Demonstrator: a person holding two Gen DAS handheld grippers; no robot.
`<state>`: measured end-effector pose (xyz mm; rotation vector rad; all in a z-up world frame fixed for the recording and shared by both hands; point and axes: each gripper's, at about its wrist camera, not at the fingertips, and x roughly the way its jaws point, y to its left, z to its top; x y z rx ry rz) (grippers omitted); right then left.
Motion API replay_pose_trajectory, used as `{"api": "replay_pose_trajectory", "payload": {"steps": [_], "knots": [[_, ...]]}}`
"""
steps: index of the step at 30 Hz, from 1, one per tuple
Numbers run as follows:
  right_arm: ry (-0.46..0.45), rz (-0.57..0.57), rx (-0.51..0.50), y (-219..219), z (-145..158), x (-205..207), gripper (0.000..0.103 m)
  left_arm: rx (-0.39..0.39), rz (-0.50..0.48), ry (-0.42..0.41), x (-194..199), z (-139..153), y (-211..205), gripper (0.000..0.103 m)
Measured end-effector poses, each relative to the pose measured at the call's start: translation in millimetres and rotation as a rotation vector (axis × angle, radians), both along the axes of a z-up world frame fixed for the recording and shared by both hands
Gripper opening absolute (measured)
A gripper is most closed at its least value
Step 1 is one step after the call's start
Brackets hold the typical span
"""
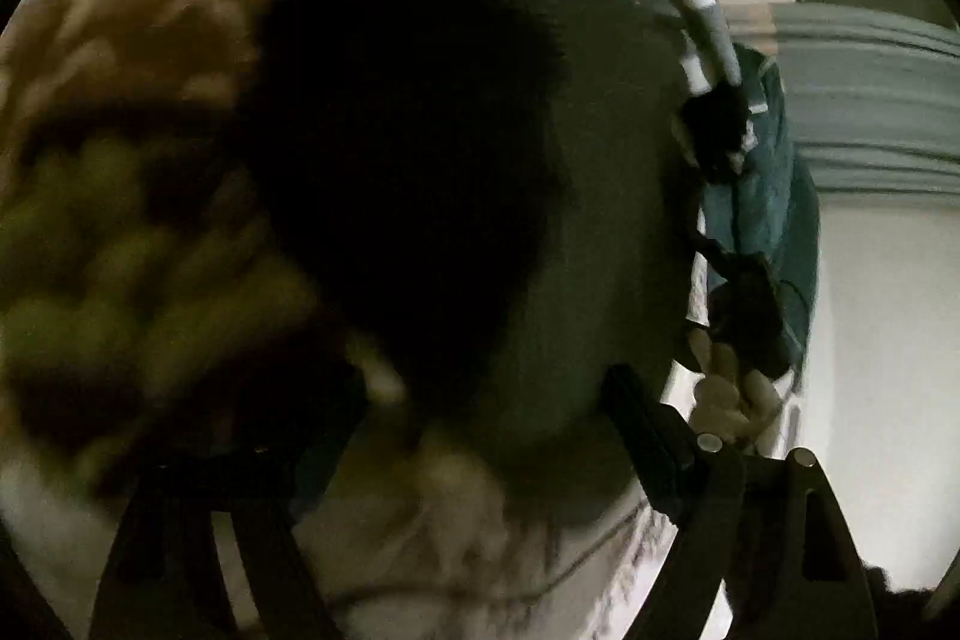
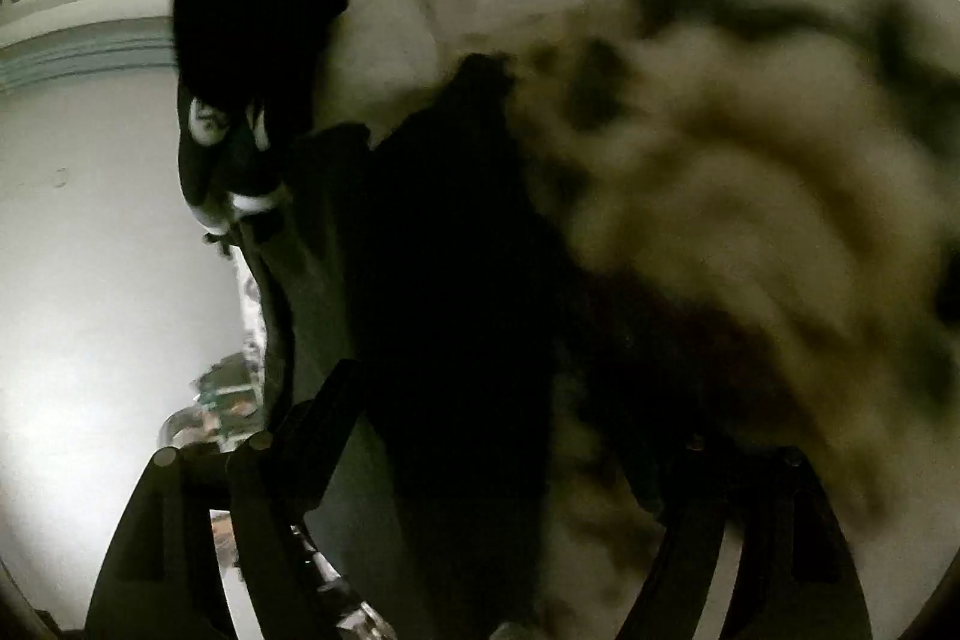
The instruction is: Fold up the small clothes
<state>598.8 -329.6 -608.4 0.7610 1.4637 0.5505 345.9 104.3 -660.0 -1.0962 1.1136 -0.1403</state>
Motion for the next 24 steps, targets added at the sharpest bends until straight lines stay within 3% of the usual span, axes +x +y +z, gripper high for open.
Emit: {"api": "replay_pose_trajectory", "payload": {"steps": [3,4,5,6,7,8,9,10,14,19,24], "knots": [[-0.009,0.007,0.030,15,-5,13,0.083,0.035,0.078,-0.041,14,7,-6,0.082],[-0.017,0.004,0.028,21,-5,15,0.083,0.047,0.102,-0.052,15,10,-7,0.076],[-0.023,0.005,0.022,24,-4,16,0.083,0.076,0.132,-0.055,17,14,-7,0.066],[-0.034,0.005,0.009,28,-3,15,0.078,0.109,0.160,-0.036,18,17,-6,0.044],[-0.040,0.000,0.014,28,-2,13,0.069,0.113,0.188,-0.030,17,19,-3,0.028],[-0.031,-0.005,-0.002,27,-3,10,0.032,0.107,0.196,-0.033,16,21,1,0.025],[-0.018,-0.027,0.019,24,-3,5,0.023,0.104,0.190,-0.037,16,24,3,0.022],[-0.019,-0.054,0.030,20,-1,-1,0.021,0.104,0.177,-0.046,17,27,5,0.020],[-0.045,-0.171,0.042,8,23,-42,0.018,0.118,0.062,-0.118,28,65,19,0.016],[-0.013,-0.394,0.098,-9,53,-161,0.016,0.101,-0.095,-0.148,60,104,54,0.016],[0.089,-0.588,0.113,-12,69,-288,0.016,0.090,-0.397,-0.111,90,99,49,0.017]]}}
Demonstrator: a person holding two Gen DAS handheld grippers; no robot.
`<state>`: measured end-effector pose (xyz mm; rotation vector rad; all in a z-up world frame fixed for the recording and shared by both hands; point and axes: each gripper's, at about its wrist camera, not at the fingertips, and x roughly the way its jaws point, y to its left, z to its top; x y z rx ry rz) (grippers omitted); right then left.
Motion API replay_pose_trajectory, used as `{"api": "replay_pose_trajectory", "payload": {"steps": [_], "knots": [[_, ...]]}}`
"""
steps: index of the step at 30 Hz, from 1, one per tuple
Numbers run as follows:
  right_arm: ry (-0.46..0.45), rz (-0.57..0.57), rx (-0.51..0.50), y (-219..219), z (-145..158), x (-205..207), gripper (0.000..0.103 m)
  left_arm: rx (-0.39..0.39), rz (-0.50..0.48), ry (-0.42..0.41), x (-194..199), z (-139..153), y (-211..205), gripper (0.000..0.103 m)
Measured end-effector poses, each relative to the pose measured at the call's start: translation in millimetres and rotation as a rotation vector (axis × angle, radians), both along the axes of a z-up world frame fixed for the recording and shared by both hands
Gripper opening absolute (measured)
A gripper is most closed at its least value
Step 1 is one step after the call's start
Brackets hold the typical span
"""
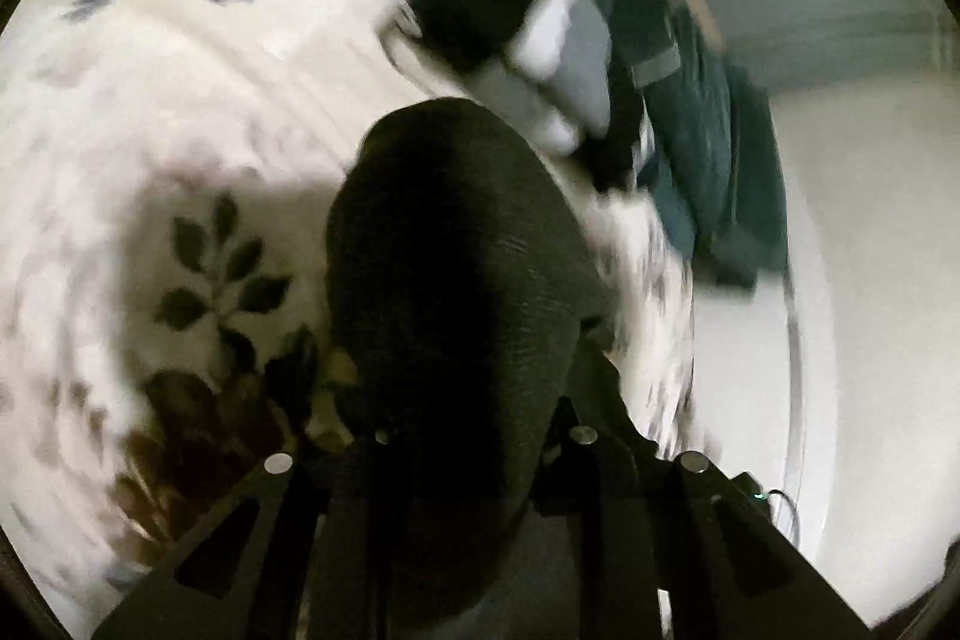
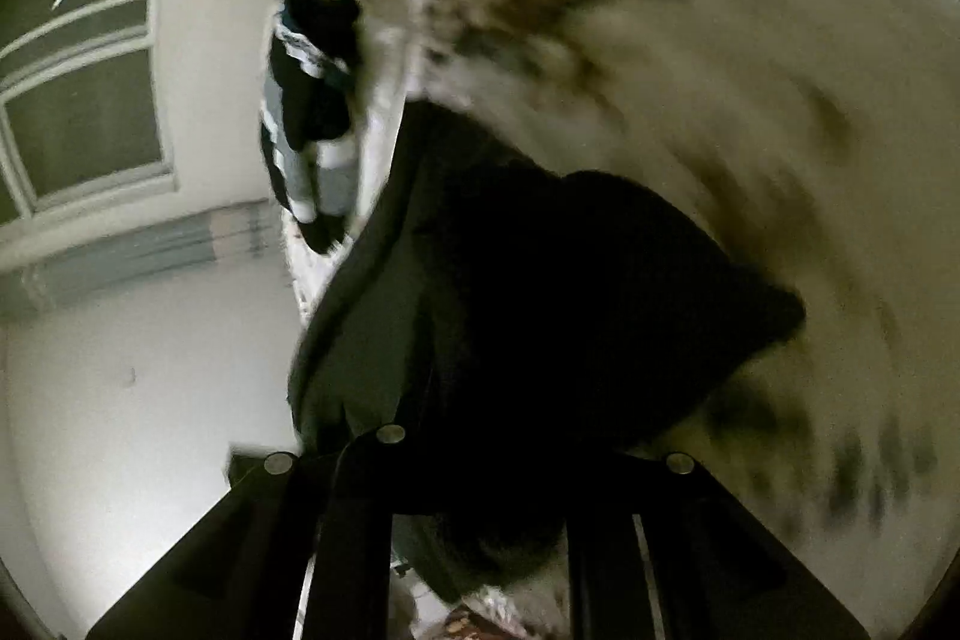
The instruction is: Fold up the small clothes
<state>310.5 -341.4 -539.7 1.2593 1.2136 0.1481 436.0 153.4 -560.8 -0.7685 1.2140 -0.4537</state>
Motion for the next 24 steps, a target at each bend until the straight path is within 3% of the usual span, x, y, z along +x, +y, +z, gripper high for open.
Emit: {"api": "replay_pose_trajectory", "payload": {"steps": [2,3,4,5,6,7,8,10,12,16,19,23,24], "knots": [[0.045,-0.018,-0.008,8,-2,-37,0.016,0.086,-0.116,0.061,-1,-19,-13,0.019],[0.076,-0.007,-0.032,14,-8,-54,0.016,0.121,-0.162,0.104,-3,-35,-19,0.024],[0.103,0.001,-0.040,21,-17,-61,0.016,0.177,-0.173,0.146,-7,-52,-22,0.037],[0.156,-0.007,-0.040,20,-33,-71,0.017,0.195,-0.165,0.171,-10,-61,-21,0.042],[0.182,-0.015,-0.025,15,-41,-78,0.022,0.168,-0.140,0.187,-16,-72,-18,0.050],[0.200,-0.008,-0.024,12,-48,-79,0.026,0.151,-0.118,0.185,-19,-74,-15,0.050],[0.223,0.003,-0.024,9,-52,-80,0.038,0.135,-0.089,0.180,-21,-73,-13,0.051],[0.266,0.037,-0.012,0,-56,-86,0.047,0.162,-0.049,0.165,-30,-59,-11,0.058],[0.312,0.106,-0.027,-8,-54,-96,0.064,0.186,-0.026,0.136,-45,-43,-8,0.064],[0.411,0.171,-0.026,-32,-43,-127,0.064,0.269,0.048,0.130,-103,-18,9,0.064],[0.441,0.220,-0.079,-44,-26,-133,0.064,0.311,0.133,0.186,-153,-29,32,0.065],[0.359,0.262,-0.176,-48,2,-106,0.064,0.450,0.121,0.271,-190,-69,41,0.065],[0.322,0.264,-0.191,-46,5,-92,0.064,0.457,0.117,0.257,-195,-76,38,0.066]]}}
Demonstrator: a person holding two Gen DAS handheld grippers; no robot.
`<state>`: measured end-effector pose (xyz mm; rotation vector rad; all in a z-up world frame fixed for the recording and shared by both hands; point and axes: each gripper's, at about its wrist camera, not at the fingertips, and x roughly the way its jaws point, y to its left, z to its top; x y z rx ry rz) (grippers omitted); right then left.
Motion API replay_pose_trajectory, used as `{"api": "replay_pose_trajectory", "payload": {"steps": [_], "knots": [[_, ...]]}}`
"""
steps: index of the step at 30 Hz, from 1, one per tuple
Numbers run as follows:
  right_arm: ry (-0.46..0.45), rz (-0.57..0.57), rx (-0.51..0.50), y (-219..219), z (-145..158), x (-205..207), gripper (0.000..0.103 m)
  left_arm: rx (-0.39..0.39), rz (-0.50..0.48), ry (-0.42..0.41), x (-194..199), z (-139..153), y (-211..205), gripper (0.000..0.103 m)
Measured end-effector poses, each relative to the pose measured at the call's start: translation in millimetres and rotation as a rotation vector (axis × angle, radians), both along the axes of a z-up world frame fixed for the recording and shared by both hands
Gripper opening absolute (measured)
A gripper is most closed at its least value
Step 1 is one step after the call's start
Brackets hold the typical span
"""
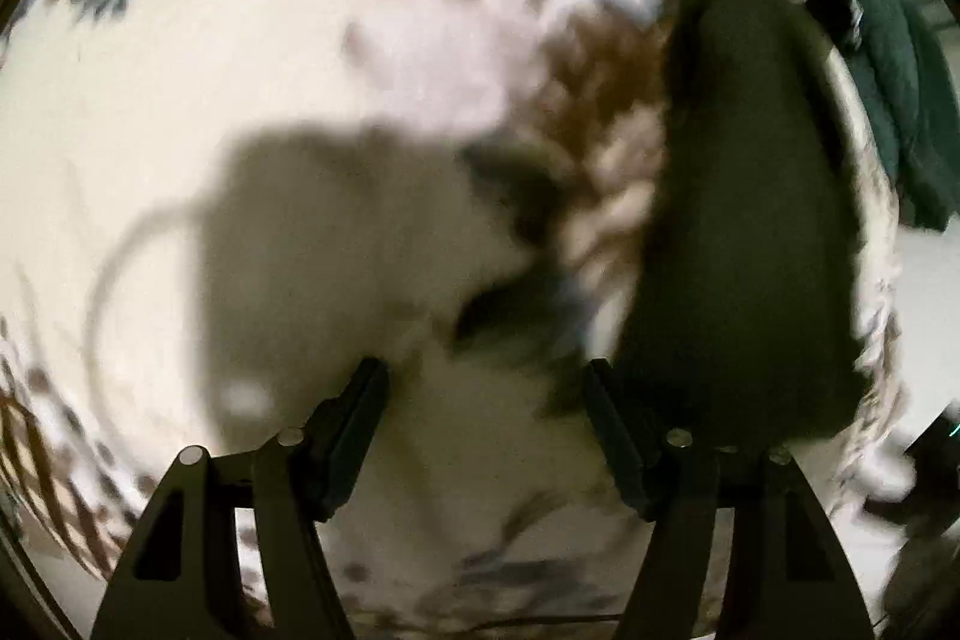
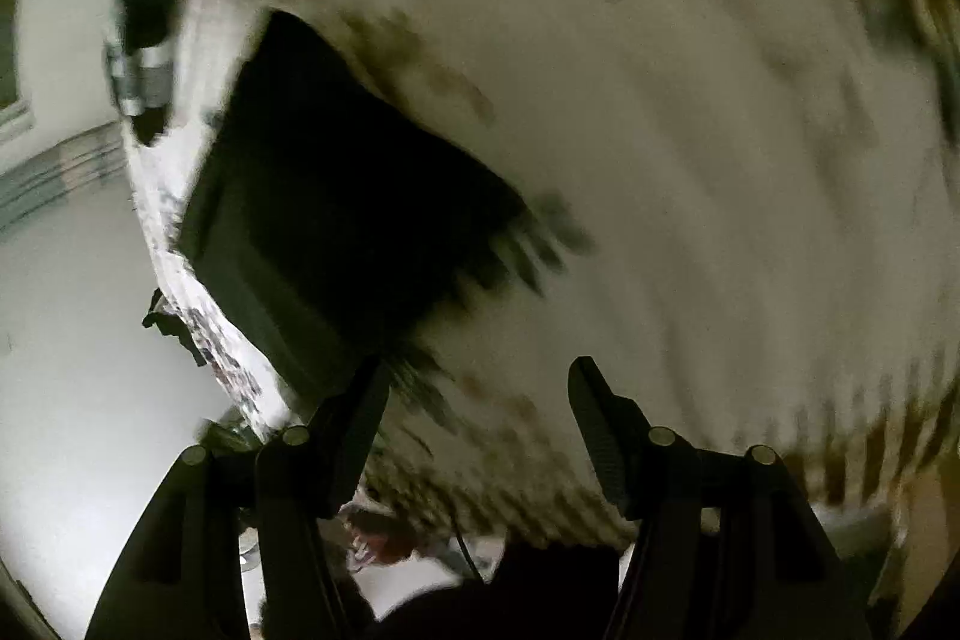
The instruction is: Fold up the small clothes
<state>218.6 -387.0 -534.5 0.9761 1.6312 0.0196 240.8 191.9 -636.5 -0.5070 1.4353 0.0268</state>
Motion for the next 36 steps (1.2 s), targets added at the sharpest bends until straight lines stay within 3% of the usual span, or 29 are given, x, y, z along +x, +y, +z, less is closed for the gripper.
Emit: {"api": "replay_pose_trajectory", "payload": {"steps": [2,3,4,6,7,8,12,14,17,19,20,21,23,27,29,30,33,36], "knots": [[-0.063,0.012,-0.031,12,-2,38,0.064,-0.006,-0.003,-0.055,-1,-4,-7,0.083],[-0.083,0.025,-0.038,15,-5,48,0.064,-0.017,-0.006,-0.069,1,-6,-10,0.097],[-0.087,0.043,-0.038,21,-10,57,0.064,-0.036,-0.016,-0.089,3,-10,-14,0.103],[-0.093,0.087,-0.027,37,-24,73,0.064,0.004,-0.023,-0.104,4,-14,-20,0.103],[-0.111,0.104,-0.040,43,-23,78,0.058,0.016,-0.019,-0.120,3,-14,-23,0.103],[-0.136,0.116,-0.068,47,-20,78,0.015,0.025,-0.009,-0.136,2,-14,-25,0.103],[-0.187,0.076,-0.176,43,2,75,0.011,0.015,-0.018,-0.138,6,-16,-29,0.103],[-0.148,0.093,-0.236,36,-3,71,0.011,0.002,-0.025,-0.133,5,-15,-25,0.103],[-0.031,0.089,-0.145,23,-29,77,0.017,-0.010,-0.043,-0.100,11,-14,-24,0.103],[-0.061,0.092,-0.153,14,-17,88,0.021,-0.023,-0.052,-0.071,18,-9,-17,0.103],[-0.097,0.098,-0.173,13,-9,96,0.032,-0.034,-0.050,-0.063,23,-6,-17,0.103],[-0.147,0.105,-0.180,11,1,105,0.051,-0.040,-0.040,-0.064,26,-1,-15,0.103],[-0.227,0.136,-0.150,14,9,127,0.062,-0.031,-0.017,-0.093,30,13,-8,0.103],[-0.231,0.377,-0.029,63,-21,188,0.061,-0.010,-0.023,-0.157,62,34,-9,0.103],[-0.227,0.468,-0.040,90,-39,216,0.060,0.012,-0.057,-0.174,90,39,-23,0.103],[-0.244,0.487,-0.103,104,-43,233,0.060,0.020,-0.089,-0.197,109,42,-35,0.103],[-0.329,0.404,-0.174,111,-37,266,0.059,0.089,-0.172,-0.244,146,45,-67,0.103],[-0.374,0.288,-0.168,109,-39,293,0.059,0.200,-0.213,-0.259,192,35,-85,0.103]]}}
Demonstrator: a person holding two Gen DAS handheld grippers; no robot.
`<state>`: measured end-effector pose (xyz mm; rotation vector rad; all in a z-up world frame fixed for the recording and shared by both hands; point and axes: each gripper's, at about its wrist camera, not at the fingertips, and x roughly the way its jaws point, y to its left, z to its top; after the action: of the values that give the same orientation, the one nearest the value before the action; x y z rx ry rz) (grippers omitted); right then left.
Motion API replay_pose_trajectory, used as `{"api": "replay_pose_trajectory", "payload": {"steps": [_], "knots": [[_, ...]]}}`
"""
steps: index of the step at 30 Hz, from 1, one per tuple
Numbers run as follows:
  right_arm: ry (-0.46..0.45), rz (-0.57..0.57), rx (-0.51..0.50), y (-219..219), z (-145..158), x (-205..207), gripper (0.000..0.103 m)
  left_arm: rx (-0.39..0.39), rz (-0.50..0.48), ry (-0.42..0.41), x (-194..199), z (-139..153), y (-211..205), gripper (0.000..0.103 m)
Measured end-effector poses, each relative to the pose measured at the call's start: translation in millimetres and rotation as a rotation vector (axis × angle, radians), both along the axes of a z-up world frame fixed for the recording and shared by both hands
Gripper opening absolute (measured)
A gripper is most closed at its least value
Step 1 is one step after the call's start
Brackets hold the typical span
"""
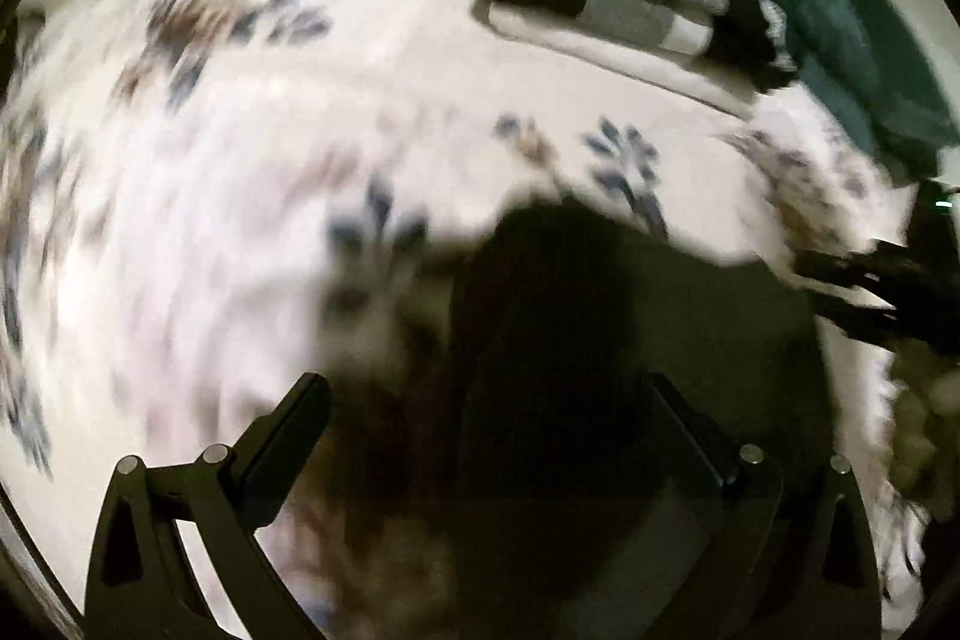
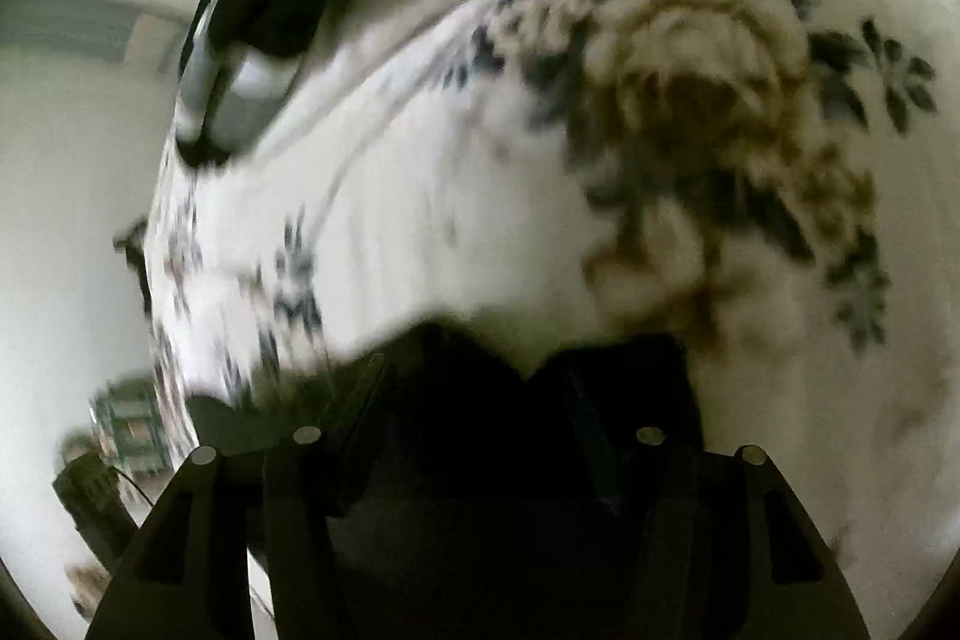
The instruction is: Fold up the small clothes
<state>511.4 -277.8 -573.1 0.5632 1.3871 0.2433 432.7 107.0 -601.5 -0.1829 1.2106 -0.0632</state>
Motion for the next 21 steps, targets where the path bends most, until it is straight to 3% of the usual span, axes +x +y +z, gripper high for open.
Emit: {"api": "replay_pose_trajectory", "payload": {"steps": [3,5,8,12,14,15,16,17,18,19,20,21], "knots": [[0.028,-0.025,0.035,-4,-8,10,0.059,0.020,-0.008,0.067,38,-24,-2,0.103],[0.029,-0.059,0.069,-17,-1,8,0.059,-0.042,0.016,0.101,45,-31,6,0.103],[0.010,-0.111,0.109,-48,16,-15,0.059,-0.131,0.050,0.075,36,-21,21,0.103],[0.057,-0.160,0.116,-90,6,-34,0.068,-0.228,0.091,0.079,25,-28,38,0.101],[0.099,-0.125,0.120,-101,-9,-40,0.069,-0.289,0.116,0.054,22,-34,43,0.081],[0.123,-0.094,0.141,-97,-20,-40,0.069,-0.319,0.125,0.037,22,-34,45,0.050],[0.135,-0.059,0.170,-92,-30,-39,0.069,-0.338,0.137,0.026,22,-31,45,0.034],[0.131,-0.047,0.173,-87,-33,-38,0.069,-0.351,0.158,0.015,24,-30,48,0.031],[0.108,-0.036,0.174,-82,-36,-35,0.067,-0.363,0.172,0.001,24,-30,49,0.021],[0.060,-0.039,0.186,-79,-34,-33,0.060,-0.368,0.187,-0.011,27,-28,52,0.015],[0.029,-0.052,0.190,-76,-31,-29,0.024,-0.377,0.205,-0.018,27,-28,55,0.014],[0.026,-0.058,0.187,-73,-31,-25,0.009,-0.398,0.215,-0.020,26,-29,60,0.013]]}}
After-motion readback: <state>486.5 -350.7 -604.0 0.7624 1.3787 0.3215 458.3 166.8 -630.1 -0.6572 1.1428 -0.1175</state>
